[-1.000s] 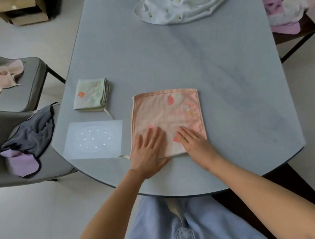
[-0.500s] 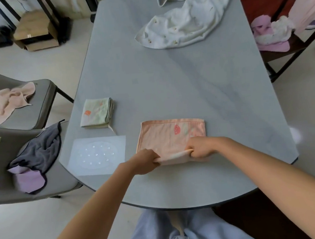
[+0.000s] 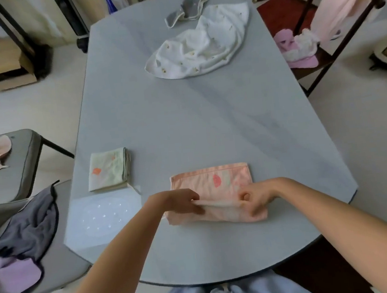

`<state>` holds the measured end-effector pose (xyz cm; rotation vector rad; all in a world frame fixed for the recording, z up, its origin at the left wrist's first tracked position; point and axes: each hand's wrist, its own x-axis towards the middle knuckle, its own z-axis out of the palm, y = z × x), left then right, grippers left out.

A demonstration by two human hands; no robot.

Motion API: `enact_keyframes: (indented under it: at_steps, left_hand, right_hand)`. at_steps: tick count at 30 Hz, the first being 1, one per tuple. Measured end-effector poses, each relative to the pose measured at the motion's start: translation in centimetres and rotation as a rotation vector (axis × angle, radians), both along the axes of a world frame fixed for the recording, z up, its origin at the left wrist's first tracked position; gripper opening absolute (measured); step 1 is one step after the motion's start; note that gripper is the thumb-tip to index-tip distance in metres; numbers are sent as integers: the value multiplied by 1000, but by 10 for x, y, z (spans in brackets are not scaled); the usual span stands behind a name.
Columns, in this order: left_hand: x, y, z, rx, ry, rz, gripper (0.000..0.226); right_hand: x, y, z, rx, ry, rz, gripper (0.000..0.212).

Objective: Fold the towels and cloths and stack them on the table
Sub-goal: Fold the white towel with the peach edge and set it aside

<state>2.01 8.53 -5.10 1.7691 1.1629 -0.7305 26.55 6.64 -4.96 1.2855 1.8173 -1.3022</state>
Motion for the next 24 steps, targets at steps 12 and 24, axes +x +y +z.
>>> enact_keyframes:
  at_steps: [12, 24]
  left_hand:
    - [16, 9, 0, 240, 25, -493, 40]
    - [-21, -64, -58, 712, -268, -641, 74]
  right_hand:
    - [-32, -18, -3, 256, -124, 219, 17]
    - [-52, -96, -56, 1006, 49, 348, 40]
